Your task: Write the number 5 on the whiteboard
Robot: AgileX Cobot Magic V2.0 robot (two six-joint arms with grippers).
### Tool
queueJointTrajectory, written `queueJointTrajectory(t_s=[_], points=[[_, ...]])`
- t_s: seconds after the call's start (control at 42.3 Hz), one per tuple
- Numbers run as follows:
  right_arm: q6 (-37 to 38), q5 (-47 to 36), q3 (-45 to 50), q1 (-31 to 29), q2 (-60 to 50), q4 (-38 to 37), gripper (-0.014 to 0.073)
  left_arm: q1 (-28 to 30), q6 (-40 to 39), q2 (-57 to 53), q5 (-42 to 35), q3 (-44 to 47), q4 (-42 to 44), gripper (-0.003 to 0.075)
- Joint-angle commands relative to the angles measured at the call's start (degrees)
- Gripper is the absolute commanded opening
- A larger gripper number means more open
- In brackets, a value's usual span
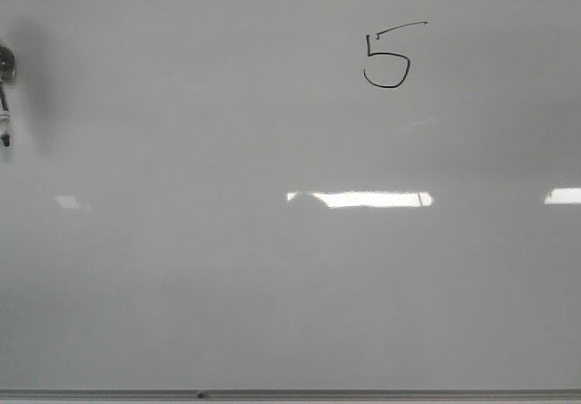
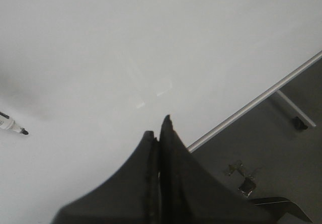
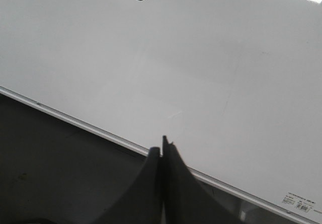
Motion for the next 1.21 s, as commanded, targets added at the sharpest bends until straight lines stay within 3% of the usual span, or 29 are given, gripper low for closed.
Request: queueJointTrajectory(t_s=[0.0,0.355,0.449,0.52,0.875,1.182], points=[[0.0,-3.4,-1.2,-0.5,0.2,-0.3,-0.0069,-0.4,0.0,-0.4,-3.9,-1.8,-0.3,-0.0020],[0.0,-3.4,-1.2,-0.5,0.2,-0.3,-0.0069,0.0,0.0,-0.9,-4.4,-1.8,0.1,-0.0020],[0.0,-3.4,-1.2,-0.5,0.2,-0.3,-0.0069,2.6,1.2,-2.3,-5.1,-1.1,6.7,-0.0020],[0.0,-3.4,-1.2,-0.5,0.2,-0.3,-0.0069,6.2,1.2,-4.3,-8.2,1.0,6.8,-0.0020],[0.0,-3.4,-1.2,-0.5,0.2,-0.3,-0.0069,26.8,1.1,-27.7,-25.2,25.8,2.6,-0.0020],[0.0,-3.4,-1.2,-0.5,0.2,-0.3,-0.0069,33.8,0.8,-47.4,-40.5,48.3,2.5,-0.0020]])
